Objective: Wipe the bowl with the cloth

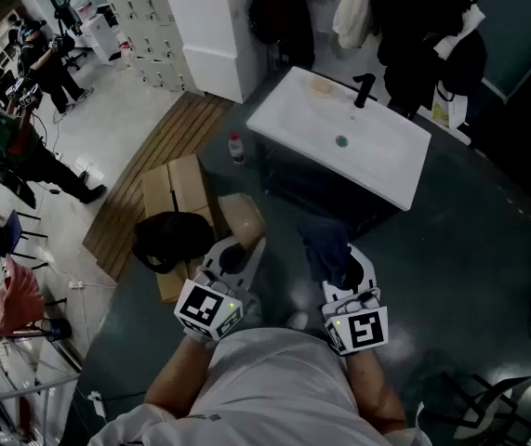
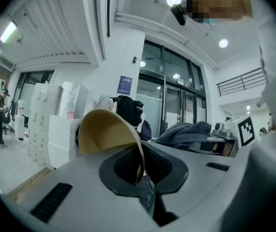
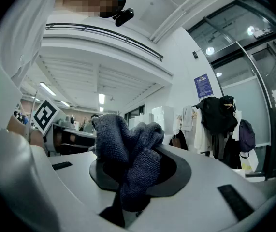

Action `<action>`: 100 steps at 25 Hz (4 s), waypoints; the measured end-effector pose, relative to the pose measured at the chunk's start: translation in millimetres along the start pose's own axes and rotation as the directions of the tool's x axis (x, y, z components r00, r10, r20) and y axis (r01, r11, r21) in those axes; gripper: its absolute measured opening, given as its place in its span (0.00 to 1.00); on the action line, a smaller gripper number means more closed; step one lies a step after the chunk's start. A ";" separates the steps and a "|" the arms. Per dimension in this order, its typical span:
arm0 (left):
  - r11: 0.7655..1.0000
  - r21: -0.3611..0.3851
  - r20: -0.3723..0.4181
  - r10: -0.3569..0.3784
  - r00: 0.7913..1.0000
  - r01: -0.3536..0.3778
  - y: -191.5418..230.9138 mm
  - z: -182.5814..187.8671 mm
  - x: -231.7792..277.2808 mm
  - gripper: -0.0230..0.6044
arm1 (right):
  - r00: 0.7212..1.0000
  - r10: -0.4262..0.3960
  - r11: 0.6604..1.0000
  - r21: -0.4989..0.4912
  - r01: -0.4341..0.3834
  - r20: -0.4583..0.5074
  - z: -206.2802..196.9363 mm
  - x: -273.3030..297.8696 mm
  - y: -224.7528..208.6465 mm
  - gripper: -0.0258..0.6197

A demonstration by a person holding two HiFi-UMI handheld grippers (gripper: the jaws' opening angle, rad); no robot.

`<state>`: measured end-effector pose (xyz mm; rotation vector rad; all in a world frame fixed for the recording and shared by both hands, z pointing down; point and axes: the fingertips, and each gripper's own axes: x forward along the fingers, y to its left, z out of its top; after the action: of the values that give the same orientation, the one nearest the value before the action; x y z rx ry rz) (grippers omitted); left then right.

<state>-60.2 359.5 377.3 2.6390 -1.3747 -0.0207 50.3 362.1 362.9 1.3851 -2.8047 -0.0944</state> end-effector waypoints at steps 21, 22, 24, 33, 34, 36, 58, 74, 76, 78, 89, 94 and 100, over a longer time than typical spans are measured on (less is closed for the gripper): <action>0.997 -0.040 -0.051 -0.060 0.997 0.058 94.5 -24.3 -31.7 0.06 | 0.994 -0.090 0.996 0.000 0.090 -0.066 -19.9 68.7 35.1 0.19; 0.997 -0.043 -0.055 -0.062 0.997 0.060 100.0 -26.4 -32.2 0.06 | 0.992 -0.100 0.995 0.005 0.101 -0.073 -22.2 72.4 33.9 0.19; 0.996 -0.054 -0.064 -0.069 0.996 0.066 109.0 -31.1 -31.4 0.06 | 0.990 -0.117 0.993 0.021 0.119 -0.083 -26.4 79.4 30.4 0.19; 0.997 -0.056 -0.098 -0.063 0.993 0.058 140.7 -39.0 -4.4 0.06 | 0.989 -0.111 0.991 0.068 0.118 -0.102 -45.6 123.2 6.7 0.19; 0.997 -0.057 -0.100 -0.058 0.993 0.052 144.6 -38.8 -0.1 0.06 | 0.989 -0.106 0.991 0.070 0.113 -0.101 -46.1 129.3 3.1 0.19; 0.997 -0.066 -0.103 -0.049 0.993 0.043 151.3 -38.7 10.3 0.06 | 0.990 -0.099 0.993 0.057 0.105 -0.097 -47.2 141.4 -6.6 0.19; 0.993 -0.100 -0.148 0.040 0.988 -0.055 194.7 -46.2 171.5 0.06 | 0.985 0.083 0.997 0.011 -0.083 -0.151 -85.4 258.4 -128.7 0.19; 0.987 -0.086 -0.170 0.121 0.978 -0.137 198.2 -20.8 291.1 0.06 | 0.980 0.151 0.981 0.143 -0.133 -0.126 -85.8 312.1 -255.2 0.19; 0.986 -0.089 -0.176 0.123 0.977 -0.140 198.5 -23.2 300.1 0.06 | 0.982 0.150 0.977 0.171 -0.129 -0.116 -88.7 315.1 -265.2 0.20; 0.986 -0.092 -0.183 0.121 0.976 -0.140 198.6 -25.5 308.2 0.06 | 0.982 0.153 0.973 0.190 -0.130 -0.110 -90.0 318.1 -272.4 0.20; 0.998 -0.043 -0.236 0.027 0.971 -0.038 209.6 -18.4 343.5 0.06 | 0.988 0.131 0.936 0.338 -0.098 -0.077 -79.2 340.0 -297.4 0.19; 0.993 -0.064 -0.209 -0.108 0.972 0.097 215.1 2.4 365.4 0.06 | 0.994 0.104 0.921 0.381 -0.086 -0.028 -63.6 351.3 -306.3 0.19; 0.959 -0.069 -0.201 -0.283 0.938 0.274 215.7 22.2 375.6 0.06 | 0.996 0.087 0.934 0.347 -0.090 0.025 -43.3 356.9 -297.9 0.19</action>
<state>-21.0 -71.0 412.5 2.6883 -0.9186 0.1872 71.1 -103.9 382.8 1.3067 -2.9921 0.4186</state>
